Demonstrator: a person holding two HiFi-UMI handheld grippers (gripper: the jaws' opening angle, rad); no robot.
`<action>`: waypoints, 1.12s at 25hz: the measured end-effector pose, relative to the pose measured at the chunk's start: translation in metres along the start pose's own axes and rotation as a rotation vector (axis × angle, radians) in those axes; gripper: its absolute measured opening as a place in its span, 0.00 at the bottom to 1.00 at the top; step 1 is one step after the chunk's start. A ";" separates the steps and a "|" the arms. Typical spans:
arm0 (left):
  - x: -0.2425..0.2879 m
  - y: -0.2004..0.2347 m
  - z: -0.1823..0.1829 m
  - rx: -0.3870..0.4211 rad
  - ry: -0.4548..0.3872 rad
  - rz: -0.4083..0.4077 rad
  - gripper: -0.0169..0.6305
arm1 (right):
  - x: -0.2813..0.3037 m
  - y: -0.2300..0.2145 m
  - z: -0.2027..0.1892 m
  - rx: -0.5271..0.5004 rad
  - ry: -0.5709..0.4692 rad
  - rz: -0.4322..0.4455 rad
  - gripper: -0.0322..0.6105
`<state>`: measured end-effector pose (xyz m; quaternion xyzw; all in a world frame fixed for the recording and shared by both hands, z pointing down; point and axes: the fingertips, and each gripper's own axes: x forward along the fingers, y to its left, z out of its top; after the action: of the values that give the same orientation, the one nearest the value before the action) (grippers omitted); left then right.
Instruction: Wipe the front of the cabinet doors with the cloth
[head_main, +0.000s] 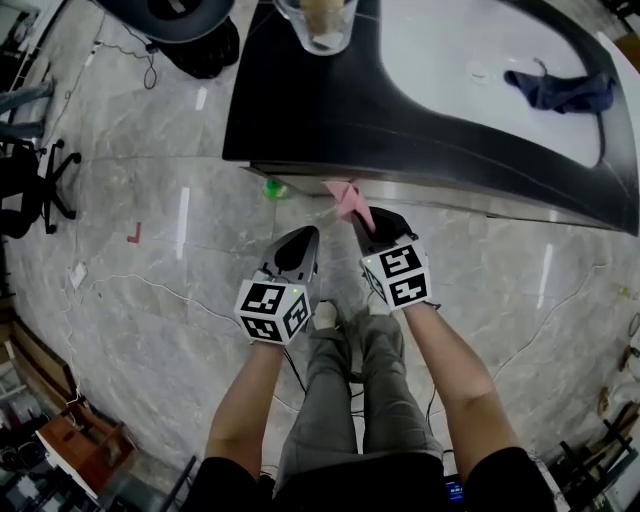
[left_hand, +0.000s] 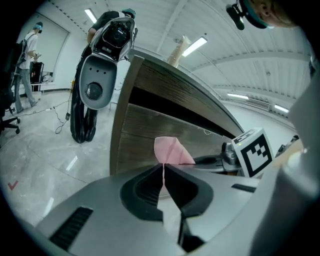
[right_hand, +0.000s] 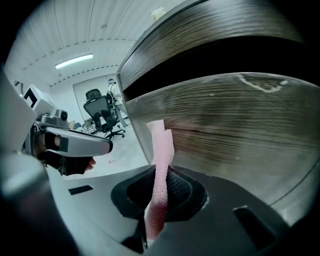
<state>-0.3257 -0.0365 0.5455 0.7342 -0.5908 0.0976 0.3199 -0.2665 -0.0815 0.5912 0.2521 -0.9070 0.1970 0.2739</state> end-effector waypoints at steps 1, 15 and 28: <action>0.007 -0.009 0.000 0.006 0.005 -0.013 0.05 | -0.006 -0.009 -0.003 0.012 -0.003 -0.014 0.12; 0.097 -0.131 -0.009 0.086 0.075 -0.195 0.05 | -0.100 -0.133 -0.052 0.140 -0.034 -0.212 0.12; 0.121 -0.186 -0.020 0.141 0.108 -0.279 0.05 | -0.146 -0.150 -0.067 0.192 -0.056 -0.239 0.12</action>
<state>-0.1139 -0.1042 0.5584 0.8234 -0.4569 0.1328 0.3094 -0.0491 -0.1162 0.5889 0.3886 -0.8548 0.2419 0.2444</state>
